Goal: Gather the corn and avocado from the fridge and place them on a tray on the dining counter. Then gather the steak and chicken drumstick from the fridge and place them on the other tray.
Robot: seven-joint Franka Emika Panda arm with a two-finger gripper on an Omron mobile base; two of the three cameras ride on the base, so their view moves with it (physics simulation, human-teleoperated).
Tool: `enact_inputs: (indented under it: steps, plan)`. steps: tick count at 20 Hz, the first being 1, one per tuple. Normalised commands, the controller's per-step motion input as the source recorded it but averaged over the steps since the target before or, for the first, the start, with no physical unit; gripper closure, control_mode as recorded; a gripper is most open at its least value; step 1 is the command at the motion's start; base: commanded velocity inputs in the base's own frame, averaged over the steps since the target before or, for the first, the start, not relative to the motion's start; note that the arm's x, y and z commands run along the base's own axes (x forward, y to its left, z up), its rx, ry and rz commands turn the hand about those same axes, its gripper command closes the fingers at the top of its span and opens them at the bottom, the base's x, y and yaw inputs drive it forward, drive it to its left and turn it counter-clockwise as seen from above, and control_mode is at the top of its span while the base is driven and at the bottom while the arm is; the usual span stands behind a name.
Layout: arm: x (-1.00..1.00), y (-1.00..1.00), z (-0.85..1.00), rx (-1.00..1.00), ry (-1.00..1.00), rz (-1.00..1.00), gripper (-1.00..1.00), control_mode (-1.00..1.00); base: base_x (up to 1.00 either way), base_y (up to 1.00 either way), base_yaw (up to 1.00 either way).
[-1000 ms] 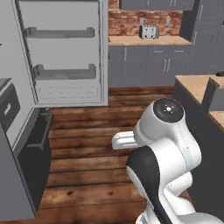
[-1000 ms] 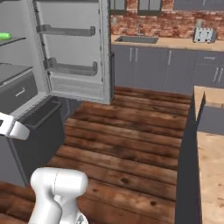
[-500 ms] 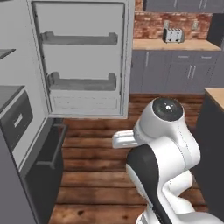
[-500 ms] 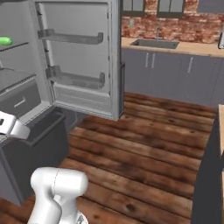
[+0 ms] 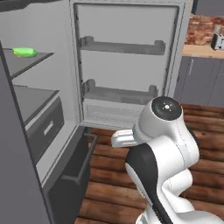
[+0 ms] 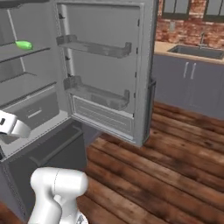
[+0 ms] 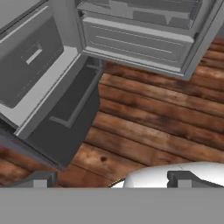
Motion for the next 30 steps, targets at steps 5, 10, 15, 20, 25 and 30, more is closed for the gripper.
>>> enact_inputs:
  steps: [5,10,15,20,25,30]
  plan:
    - [0.00,0.00,0.00,0.00,0.00,0.00,-1.00,1.00,0.56,0.00,0.28]
    - [0.00,0.00,0.00,0.00,0.00,0.00,-1.00,1.00,0.64,0.00,0.28]
    - [0.00,0.00,0.00,0.00,0.00,0.00,-1.00,1.00,0.68,-0.03,0.30]
    - [0.00,0.00,0.00,0.00,0.00,0.00,-1.00,1.00,0.66,0.00,0.31]
    - [0.00,0.00,0.00,0.00,0.00,0.00,-1.00,1.00,0.63,0.00,0.32]
    - [0.00,0.00,0.00,0.00,0.00,0.00,-1.00,1.00,0.59,0.00,0.30]
